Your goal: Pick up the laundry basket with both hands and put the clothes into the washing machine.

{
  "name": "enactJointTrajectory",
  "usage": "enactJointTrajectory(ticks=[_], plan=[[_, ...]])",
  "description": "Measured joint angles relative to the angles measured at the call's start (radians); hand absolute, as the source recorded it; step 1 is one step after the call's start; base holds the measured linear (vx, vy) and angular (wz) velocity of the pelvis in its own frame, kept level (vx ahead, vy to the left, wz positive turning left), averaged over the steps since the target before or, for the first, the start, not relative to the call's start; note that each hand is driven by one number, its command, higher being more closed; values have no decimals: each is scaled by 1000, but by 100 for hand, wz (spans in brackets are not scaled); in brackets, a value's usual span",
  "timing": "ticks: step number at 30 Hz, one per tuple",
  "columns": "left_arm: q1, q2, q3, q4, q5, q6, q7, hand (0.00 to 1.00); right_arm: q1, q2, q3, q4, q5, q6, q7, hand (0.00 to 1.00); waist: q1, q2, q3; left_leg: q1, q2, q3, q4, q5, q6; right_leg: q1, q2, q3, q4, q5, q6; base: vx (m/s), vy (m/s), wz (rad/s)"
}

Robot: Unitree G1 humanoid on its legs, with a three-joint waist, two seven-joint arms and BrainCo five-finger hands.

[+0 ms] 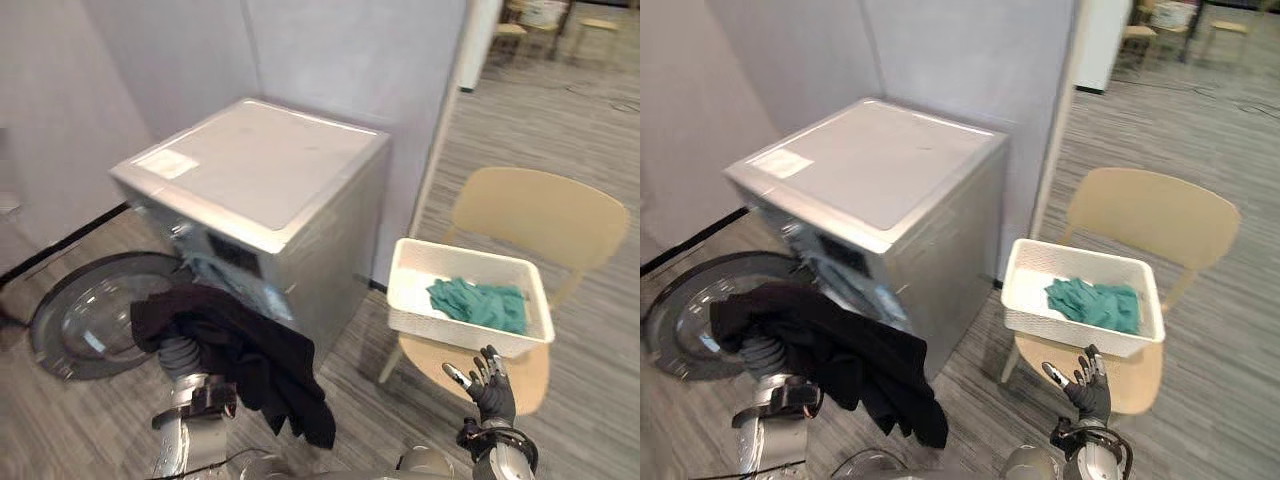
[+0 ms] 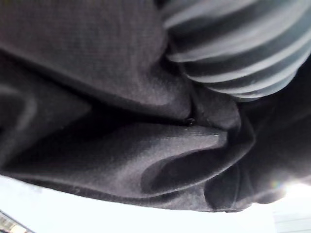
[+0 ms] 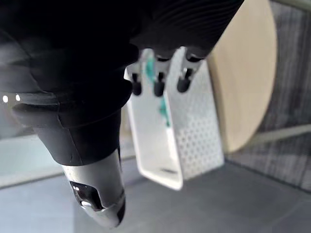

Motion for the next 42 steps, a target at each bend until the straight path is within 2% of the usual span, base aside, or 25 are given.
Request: enactJointTrajectory(ticks=[1,2,3,5,6,7,13,15,17,19,22,24,25,26,27,28,29,31,32,34,35,36,39,40,42], plan=[[-8,-1,-7,3,0,0,1,100,-2,0,-10,0,2,-1,-7,0,-1,19,-24,1,43,10,-73,57,19,-9,-8,-27,-23,32,22,-56,458,92],[-14,-1,-9,10,0,-3,2,100,-12,0,-16,10,3,-1,-14,0,0,32,-38,0,33,1,-122,48,-52,-20,-9,-31,-37,51,43,-87,541,110],[-34,27,6,60,-1,-7,13,100,-28,-6,-2,72,6,8,-21,0,0,-11,-65,-33,-41,4,-186,29,-63,-31,4,33,-146,92,63,-92,406,88],[-38,49,9,74,-1,-7,24,100,-26,4,-8,78,8,8,-23,0,-1,-44,-66,-44,-58,4,-190,30,-97,-2,18,66,-221,154,41,-70,311,70],[-20,66,9,75,-1,-10,33,100,-27,5,-19,77,9,4,-40,0,9,-46,-66,-51,-55,1,-145,-11,-199,39,21,39,-266,224,64,-44,376,28],[-18,77,10,75,-1,-10,36,100,-34,3,-15,77,9,3,-43,0,12,-48,-66,-63,-55,0,-130,-24,-218,44,17,34,-274,236,64,-52,396,8],[-38,145,53,77,0,-12,42,100,-86,-8,49,100,9,11,-42,0,59,-52,-62,-234,-65,-5,25,-134,-222,-25,0,31,-375,328,43,-102,165,-7],[-43,157,49,83,-1,-12,43,100,-100,-10,62,118,10,25,-43,0,58,-49,-61,-264,-83,-48,30,-139,-222,-24,8,85,-369,282,23,-70,33,49],[-89,165,18,121,-1,-14,40,100,-99,-12,60,117,13,30,-41,0,35,-37,-59,-313,-119,-150,15,-133,-213,-35,90,318,-334,130,52,-15,-90,118],[-111,165,-10,151,-1,-14,39,100,-99,-17,59,116,19,30,-38,0,24,-43,-61,-320,-147,-191,-12,-114,-204,-44,125,436,-292,66,40,74,-93,109],[-116,161,-47,205,-2,-10,21,100,-107,-20,61,116,48,28,-16,0,35,-75,-73,-292,-159,-215,-98,-61,-221,-88,150,510,-199,47,104,161,-100,26],[-140,151,-84,238,-1,0,21,100,-97,-19,41,117,48,22,-16,0,20,-62,-54,-197,-160,-204,-312,44,-204,-215,205,551,38,75,13,162,-146,26],[-168,152,-120,239,1,-2,17,100,-77,-16,30,117,48,9,-15,0,-11,-40,-48,-136,-144,-210,-459,134,-207,-232,312,596,-18,8,49,164,-156,62],[-196,151,-132,238,2,-3,13,100,-71,-14,23,116,49,1,-13,0,-20,-46,-45,-132,-142,-208,-467,137,-213,-229,361,611,-96,11,39,207,-169,71],[-260,130,-155,274,3,-12,-3,100,-71,-20,1,120,51,-3,0,0,-25,-50,-21,-162,-132,-232,-342,58,-253,-193,397,597,-198,58,-44,184,-67,19],[-298,104,-194,308,3,5,1,100,-82,-24,-39,117,53,0,2,0,-20,-15,1,-187,-158,-250,-218,6,-228,-168,400,585,-164,55,-53,281,-96,58],[-299,108,-263,309,7,23,-4,100,-41,-15,-52,92,58,-2,0,0,-66,-9,5,-135,-209,-260,-256,59,-227,-178,370,552,-19,-9,-48,285,-81,57],[-285,103,-326,295,9,20,-14,100,10,-21,-54,76,59,-6,2,0,-86,17,-5,-59,-226,-293,-336,66,-224,-201,368,529,60,-59,-84,189,-98,82],[-276,101,-360,294,9,17,-29,100,43,-16,-53,79,60,-3,3,0,-104,24,-50,-24,-256,-317,-419,58,-237,-191,337,517,29,-116,-87,215,-74,75],[-276,81,-390,293,7,20,-43,100,4,-31,-54,77,62,2,1,0,-108,84,-44,-89,-265,-319,-217,-9,-285,-189,332,513,61,-152,-88,257,-26,28],[-273,81,-391,292,3,23,-47,100,-10,-33,-54,74,63,2,1,0,-107,89,-36,-113,-270,-323,-142,-1,-300,-177,329,517,71,-166,-85,198,-48,-12],[-259,81,-396,292,-2,30,-48,100,-26,-32,-48,65,72,3,0,0,-106,89,-20,-158,-272,-325,18,32,-335,-139,325,527,77,-191,-92,152,-43,-15],[-205,74,-383,252,-31,29,-49,100,-27,-52,-16,-23,88,1,-4,0,-99,126,-17,-236,-251,-301,274,220,-329,-77,334,573,76,-236,-116,150,16,-50],[-203,72,-370,240,-31,27,-49,100,-25,-60,-1,-58,89,0,-4,0,-82,124,-14,-287,-241,-265,357,353,-333,-61,330,619,62,-239,-120,232,36,-85],[-205,63,-363,239,-35,27,-48,100,-28,-77,7,-82,88,-1,-15,0,-63,117,-9,-344,-215,-204,447,310,-311,-27,321,678,28,-226,-103,311,78,-91]])
